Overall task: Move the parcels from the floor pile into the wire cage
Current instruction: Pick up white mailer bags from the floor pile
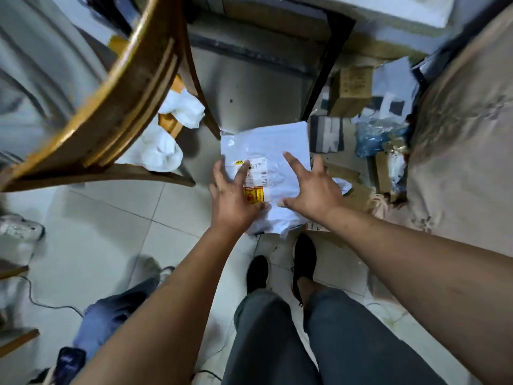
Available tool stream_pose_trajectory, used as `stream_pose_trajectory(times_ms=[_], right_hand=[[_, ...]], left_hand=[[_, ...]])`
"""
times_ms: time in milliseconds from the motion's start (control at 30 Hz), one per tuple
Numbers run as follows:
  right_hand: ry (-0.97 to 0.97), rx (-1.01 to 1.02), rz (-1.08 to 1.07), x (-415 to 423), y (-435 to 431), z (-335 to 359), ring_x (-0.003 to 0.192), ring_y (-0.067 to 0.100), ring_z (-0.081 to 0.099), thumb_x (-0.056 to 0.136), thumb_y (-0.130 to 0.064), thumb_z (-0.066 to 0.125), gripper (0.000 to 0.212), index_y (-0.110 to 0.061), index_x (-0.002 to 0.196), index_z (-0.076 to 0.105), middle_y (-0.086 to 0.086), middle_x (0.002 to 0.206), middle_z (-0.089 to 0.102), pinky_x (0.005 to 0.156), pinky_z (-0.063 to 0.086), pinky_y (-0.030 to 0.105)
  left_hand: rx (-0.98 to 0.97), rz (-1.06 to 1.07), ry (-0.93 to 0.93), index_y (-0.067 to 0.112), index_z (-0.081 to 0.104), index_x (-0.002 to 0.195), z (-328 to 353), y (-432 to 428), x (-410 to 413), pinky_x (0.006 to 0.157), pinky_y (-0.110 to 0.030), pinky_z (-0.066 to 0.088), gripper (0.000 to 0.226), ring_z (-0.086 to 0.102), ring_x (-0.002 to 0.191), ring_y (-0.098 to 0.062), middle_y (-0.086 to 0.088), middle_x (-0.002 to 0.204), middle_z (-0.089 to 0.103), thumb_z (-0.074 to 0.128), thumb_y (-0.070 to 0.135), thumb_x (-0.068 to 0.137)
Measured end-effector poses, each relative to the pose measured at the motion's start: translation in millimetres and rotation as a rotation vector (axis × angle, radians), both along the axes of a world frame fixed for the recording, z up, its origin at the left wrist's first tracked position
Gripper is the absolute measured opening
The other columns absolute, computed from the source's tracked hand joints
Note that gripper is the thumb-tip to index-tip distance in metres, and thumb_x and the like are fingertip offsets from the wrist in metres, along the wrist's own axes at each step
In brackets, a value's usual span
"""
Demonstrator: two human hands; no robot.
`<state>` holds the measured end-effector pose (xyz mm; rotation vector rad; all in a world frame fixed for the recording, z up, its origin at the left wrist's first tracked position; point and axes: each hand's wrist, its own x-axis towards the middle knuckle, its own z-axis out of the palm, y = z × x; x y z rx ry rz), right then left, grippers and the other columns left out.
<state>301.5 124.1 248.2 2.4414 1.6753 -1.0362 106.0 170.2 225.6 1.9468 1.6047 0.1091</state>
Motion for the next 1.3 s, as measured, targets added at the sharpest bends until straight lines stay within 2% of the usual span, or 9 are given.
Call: stream_pose_trajectory(times_ms=[67,233,367,567,733,900,1033,1167,1300], right_hand=[[0.019,-0.002,-0.038,1.9,-17.2,30.9,0.123,0.038,0.047,0.074,-0.055,0.083,0.112,-0.050,0.157,0.008,0.011,0.140,0.028,0.089,0.054,0.044],[0.007,-0.017,-0.206,4.1,-71.7,90.5,0.127,0.039,0.045,0.070,-0.054,0.085,0.118,-0.049,0.158,0.007,0.010,0.140,0.023,0.099,0.048,0.049],[0.003,0.004,-0.368,5.0,-123.8,122.3,0.129,0.039,0.043,0.067,-0.057,0.086,0.123,-0.048,0.158,0.004,0.010,0.143,0.018,0.096,0.049,0.044],[-0.004,0.010,-0.640,-2.9,-221.4,146.3,0.136,0.042,0.038,0.066,-0.058,0.087,0.125,-0.047,0.159,0.005,0.015,0.150,0.013,0.110,0.043,0.042],[-0.006,0.012,-0.875,-14.5,-310.5,149.3,0.125,0.037,0.046,0.062,-0.063,0.085,0.126,-0.049,0.158,0.005,0.012,0.140,0.023,0.103,0.049,0.042],[-0.005,0.018,-1.071,-32.1,-399.2,147.1,0.121,0.035,0.050,0.060,-0.063,0.084,0.125,-0.050,0.156,0.006,0.011,0.139,0.023,0.094,0.054,0.045],[-0.023,0.014,-1.196,-50.5,-479.5,140.6,0.120,0.040,0.052,0.060,-0.063,0.086,0.126,-0.047,0.158,0.008,0.015,0.141,0.025,0.093,0.054,0.046],[-0.035,0.031,-1.330,-69.4,-563.1,134.0,0.117,0.043,0.054,0.060,-0.061,0.086,0.125,-0.045,0.158,0.011,0.019,0.145,0.027,0.090,0.053,0.045],[-0.016,0.036,-1.479,-92.8,-646.2,126.2,0.116,0.044,0.053,0.064,-0.052,0.085,0.122,-0.044,0.160,0.010,0.018,0.143,0.026,0.091,0.052,0.045]], left_hand=[[-0.013,-0.070,0.005,0.045,0.037,0.151,29.6,-6.4,0.5,0.109,-0.046,0.040,0.104,0.027,0.138,-0.041,0.009,0.164,-0.002,0.093,0.047,0.063],[-0.022,-0.318,0.052,0.038,0.032,0.155,90.4,-23.7,17.2,0.106,-0.045,0.036,0.106,0.033,0.128,-0.042,0.004,0.165,0.006,0.089,0.049,0.067],[0.006,-0.520,0.036,0.037,0.033,0.153,126.6,-42.3,40.3,0.107,-0.046,0.034,0.103,0.033,0.130,-0.042,0.003,0.162,0.008,0.088,0.049,0.067],[-0.012,-0.788,0.012,0.040,0.037,0.148,150.3,-99.1,71.6,0.105,-0.047,0.037,0.099,0.034,0.125,-0.044,0.007,0.158,0.008,0.089,0.047,0.064],[-0.009,-1.006,-0.001,0.042,0.039,0.146,159.0,-163.2,101.1,0.098,-0.045,0.042,0.098,0.033,0.126,-0.042,0.014,0.153,0.009,0.089,0.048,0.062],[0.022,-1.202,-0.008,0.040,0.043,0.145,159.9,-239.1,122.4,0.101,-0.046,0.040,0.097,0.036,0.125,-0.038,0.004,0.153,0.018,0.089,0.048,0.059],[0.029,-1.357,0.045,0.037,0.042,0.147,157.7,-315.6,131.9,0.104,-0.049,0.040,0.097,0.041,0.125,-0.045,-0.002,0.155,0.018,0.087,0.050,0.062],[0.076,-1.524,0.069,0.032,0.043,0.149,156.6,-398.5,140.3,0.104,-0.048,0.042,0.100,0.045,0.127,-0.044,-0.008,0.156,0.020,0.089,0.052,0.062],[0.067,-1.662,0.119,0.034,0.040,0.151,159.4,-485.2,148.6,0.102,-0.050,0.046,0.099,0.041,0.130,-0.047,-0.003,0.161,0.012,0.088,0.053,0.067]])
